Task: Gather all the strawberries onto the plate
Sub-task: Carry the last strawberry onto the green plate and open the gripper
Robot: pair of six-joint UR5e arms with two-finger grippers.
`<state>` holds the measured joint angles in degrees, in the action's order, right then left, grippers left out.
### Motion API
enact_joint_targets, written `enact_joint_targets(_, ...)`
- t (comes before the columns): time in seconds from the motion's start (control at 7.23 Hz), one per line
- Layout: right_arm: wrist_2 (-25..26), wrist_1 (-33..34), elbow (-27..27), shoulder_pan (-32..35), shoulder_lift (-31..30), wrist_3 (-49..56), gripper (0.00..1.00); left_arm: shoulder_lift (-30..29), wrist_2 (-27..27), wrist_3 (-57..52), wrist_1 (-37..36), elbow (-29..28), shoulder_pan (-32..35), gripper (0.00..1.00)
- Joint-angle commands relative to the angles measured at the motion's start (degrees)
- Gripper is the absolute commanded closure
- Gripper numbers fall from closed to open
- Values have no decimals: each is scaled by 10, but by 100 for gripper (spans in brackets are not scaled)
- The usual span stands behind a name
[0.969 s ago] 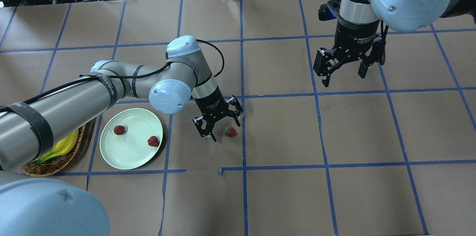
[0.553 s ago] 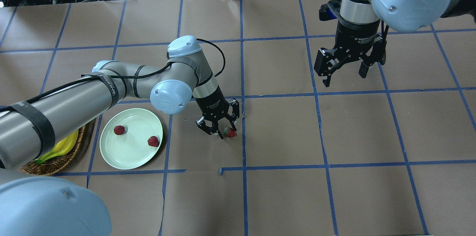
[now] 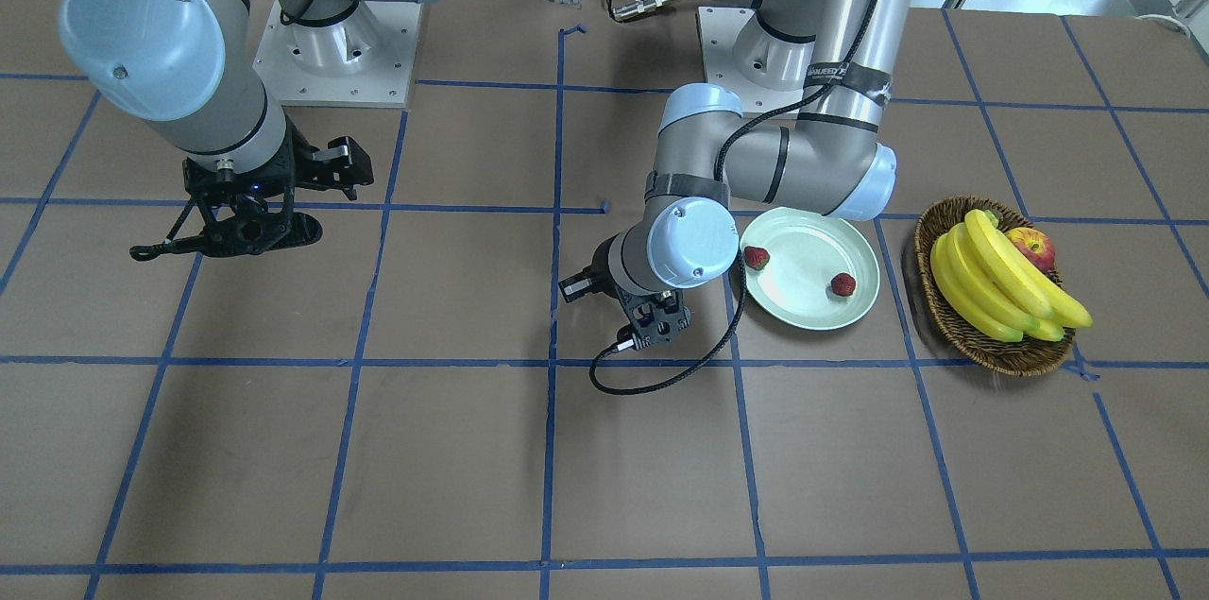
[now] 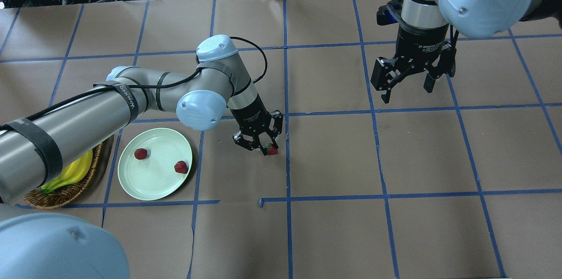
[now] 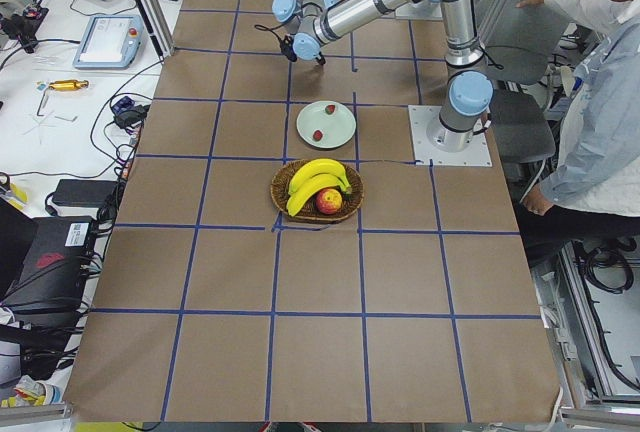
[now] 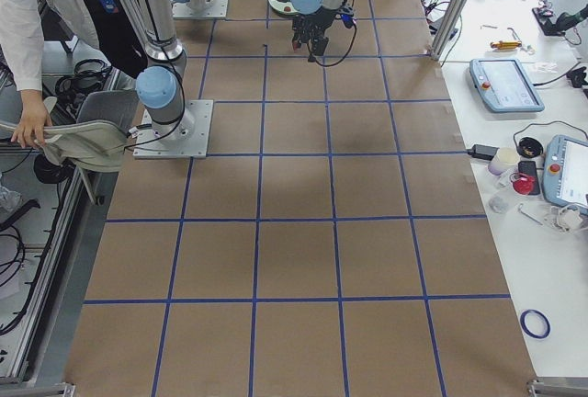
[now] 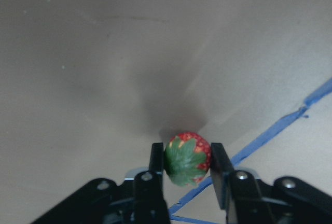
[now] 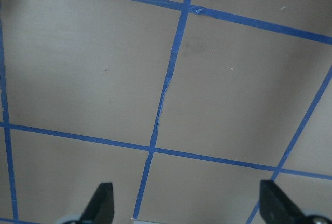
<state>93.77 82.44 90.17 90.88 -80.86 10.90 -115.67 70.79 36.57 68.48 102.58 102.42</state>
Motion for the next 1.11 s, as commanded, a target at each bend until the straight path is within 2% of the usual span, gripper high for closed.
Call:
enact_joint_targets(0.0,0,0,0,-3,0,1,0,18,57,-81,16,-39,-7,100)
enact_joint_targets(0.14,0,-1,0,-11,0,2,0,26,99,-151,20,-41,-25,100)
enact_joint_targets(0.28,0,-2,0,-14,-1,17,0,34,105,-233,41,-35,-61,100)
enact_joint_targets(0.55,-1,-1,0,-16,-1,18,0,49,208,-412,104,-32,-118,100)
enact_joint_targets(0.97,-1,-1,0,-15,-1,18,0,65,302,-540,168,-17,-172,100)
